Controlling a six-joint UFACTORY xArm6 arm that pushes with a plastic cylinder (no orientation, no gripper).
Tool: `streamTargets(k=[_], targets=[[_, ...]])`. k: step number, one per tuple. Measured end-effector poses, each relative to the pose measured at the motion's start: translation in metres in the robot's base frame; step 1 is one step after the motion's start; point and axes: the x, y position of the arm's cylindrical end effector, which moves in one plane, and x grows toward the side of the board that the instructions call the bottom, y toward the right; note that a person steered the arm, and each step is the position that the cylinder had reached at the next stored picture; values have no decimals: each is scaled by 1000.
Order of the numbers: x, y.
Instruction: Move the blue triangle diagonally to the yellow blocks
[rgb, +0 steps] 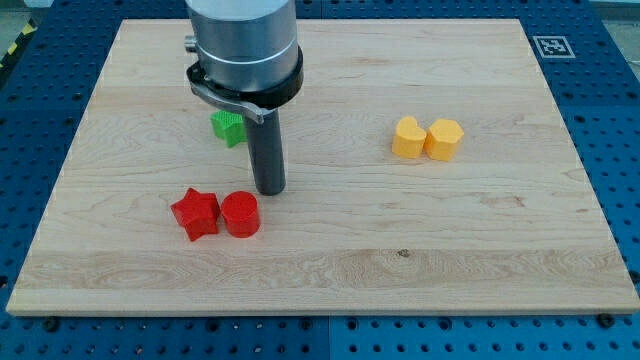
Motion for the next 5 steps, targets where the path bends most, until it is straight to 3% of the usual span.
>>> streamTargets(k=[2,3,5], targets=[[-14,0],[-15,-33],[-70,-82]])
